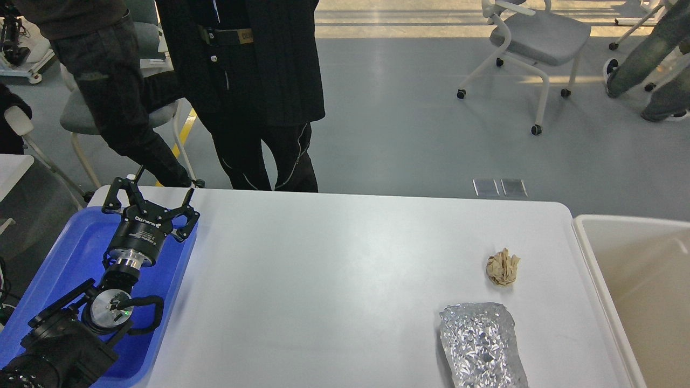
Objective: Tidy desktop
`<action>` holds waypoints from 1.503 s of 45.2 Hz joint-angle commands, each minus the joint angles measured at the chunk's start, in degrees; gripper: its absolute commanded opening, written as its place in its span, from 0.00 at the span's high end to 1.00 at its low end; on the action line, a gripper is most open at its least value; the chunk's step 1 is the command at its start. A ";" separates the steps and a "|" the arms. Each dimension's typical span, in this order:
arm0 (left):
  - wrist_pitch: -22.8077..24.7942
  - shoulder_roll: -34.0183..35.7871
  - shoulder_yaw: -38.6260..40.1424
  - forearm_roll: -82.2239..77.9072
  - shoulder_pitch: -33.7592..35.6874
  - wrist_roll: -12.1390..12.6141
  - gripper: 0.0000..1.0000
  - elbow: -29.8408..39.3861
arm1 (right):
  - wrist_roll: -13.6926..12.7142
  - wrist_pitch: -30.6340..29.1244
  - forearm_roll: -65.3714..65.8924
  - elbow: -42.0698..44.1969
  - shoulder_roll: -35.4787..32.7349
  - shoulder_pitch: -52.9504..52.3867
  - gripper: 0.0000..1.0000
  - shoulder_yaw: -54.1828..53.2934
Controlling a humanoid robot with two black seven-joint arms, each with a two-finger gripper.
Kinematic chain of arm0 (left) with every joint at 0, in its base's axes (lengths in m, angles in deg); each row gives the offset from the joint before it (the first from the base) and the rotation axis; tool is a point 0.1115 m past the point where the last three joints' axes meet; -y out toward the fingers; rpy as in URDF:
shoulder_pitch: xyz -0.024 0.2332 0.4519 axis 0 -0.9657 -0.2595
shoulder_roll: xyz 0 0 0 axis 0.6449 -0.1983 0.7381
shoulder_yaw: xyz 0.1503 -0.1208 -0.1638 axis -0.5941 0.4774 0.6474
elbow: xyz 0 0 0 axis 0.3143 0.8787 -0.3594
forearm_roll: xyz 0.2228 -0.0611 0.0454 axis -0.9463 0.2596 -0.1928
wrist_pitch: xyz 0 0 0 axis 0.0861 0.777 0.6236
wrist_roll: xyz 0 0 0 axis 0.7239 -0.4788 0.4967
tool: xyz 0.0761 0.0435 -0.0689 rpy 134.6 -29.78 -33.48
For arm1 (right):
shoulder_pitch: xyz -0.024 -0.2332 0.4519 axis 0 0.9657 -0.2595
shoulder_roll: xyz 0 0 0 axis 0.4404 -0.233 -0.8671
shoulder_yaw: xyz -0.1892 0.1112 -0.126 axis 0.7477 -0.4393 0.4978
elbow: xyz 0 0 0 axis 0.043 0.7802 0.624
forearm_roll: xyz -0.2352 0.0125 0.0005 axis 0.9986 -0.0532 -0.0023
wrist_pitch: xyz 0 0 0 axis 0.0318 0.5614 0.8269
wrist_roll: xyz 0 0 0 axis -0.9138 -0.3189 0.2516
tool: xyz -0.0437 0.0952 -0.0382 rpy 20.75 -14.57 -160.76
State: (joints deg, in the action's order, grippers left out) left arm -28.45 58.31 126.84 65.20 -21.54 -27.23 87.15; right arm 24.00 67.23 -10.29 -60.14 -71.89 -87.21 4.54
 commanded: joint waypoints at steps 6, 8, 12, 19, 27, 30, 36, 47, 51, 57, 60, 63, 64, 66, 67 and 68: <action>0.09 0.00 -0.01 -0.03 0.00 0.00 0.00 0.00 | 0.35 -0.51 2.17 -24.85 -3.47 12.17 0.00 -27.20; 0.09 0.00 -0.01 -0.03 0.00 0.00 0.00 0.00 | 0.35 -0.68 2.17 -28.10 -3.20 13.48 0.00 -30.80; 0.18 0.00 -0.09 -0.03 0.00 0.00 0.00 0.00 | 0.35 -4.26 3.04 -36.51 1.52 18.21 0.00 -42.11; 0.18 0.00 -0.01 -0.03 0.00 0.00 0.00 0.00 | 0.44 -6.48 14.01 -44.90 8.48 19.73 0.00 -47.25; 0.18 0.00 -0.09 -0.03 0.00 0.00 0.00 0.00 | 2.02 -9.46 17.81 -47.63 15.77 20.17 0.00 -48.13; 0.18 0.00 -0.01 -0.03 0.00 0.00 0.00 0.00 | 2.19 -11.05 17.90 -47.54 17.80 20.17 0.00 -47.96; 0.18 0.00 -0.09 -0.03 0.00 0.00 0.00 0.00 | 2.28 -11.49 17.90 -47.45 20.70 19.03 0.00 -47.25; 0.27 0.00 -0.09 -0.03 0.00 0.00 0.00 0.00 | 2.37 -12.02 17.90 -46.92 20.53 17.97 0.00 -47.25; 0.27 0.00 -0.01 -0.03 0.00 0.00 0.00 0.00 | 2.37 -13.51 17.90 -46.31 20.35 17.97 0.00 -47.08; 0.27 0.00 -0.01 -0.03 0.00 0.00 0.00 0.00 | 2.37 -15.27 17.90 -44.55 20.26 17.62 0.00 -47.17; 0.27 0.00 -0.01 -0.03 0.00 0.00 0.00 0.00 | 2.37 -15.27 17.90 -44.03 20.26 17.01 0.00 -47.08; 0.27 0.00 -0.01 -0.03 0.00 0.00 0.00 0.00 | 2.37 -15.36 17.90 -43.85 20.26 16.57 0.00 -46.82; 0.27 0.00 -0.01 -0.03 0.00 0.00 0.00 0.00 | 2.37 -15.36 17.99 -43.76 20.26 16.57 0.00 -46.73; 0.27 0.00 -0.01 -0.03 0.00 0.00 0.00 0.00 | 2.28 -15.62 18.07 -43.76 20.18 16.57 0.00 -45.68; 0.27 0.00 -0.01 -0.03 0.00 0.00 0.00 0.00 | 2.28 -15.62 18.16 -43.67 20.09 16.57 0.00 -44.80; 0.27 0.00 -0.01 -0.03 0.00 0.00 0.00 0.00 | 2.28 -15.62 18.25 -43.50 20.09 16.39 0.00 -43.66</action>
State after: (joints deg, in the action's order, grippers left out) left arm -28.19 58.31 126.82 65.16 -21.54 -27.23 87.15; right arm 26.33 52.63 7.56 -104.76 -51.80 -69.98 -42.24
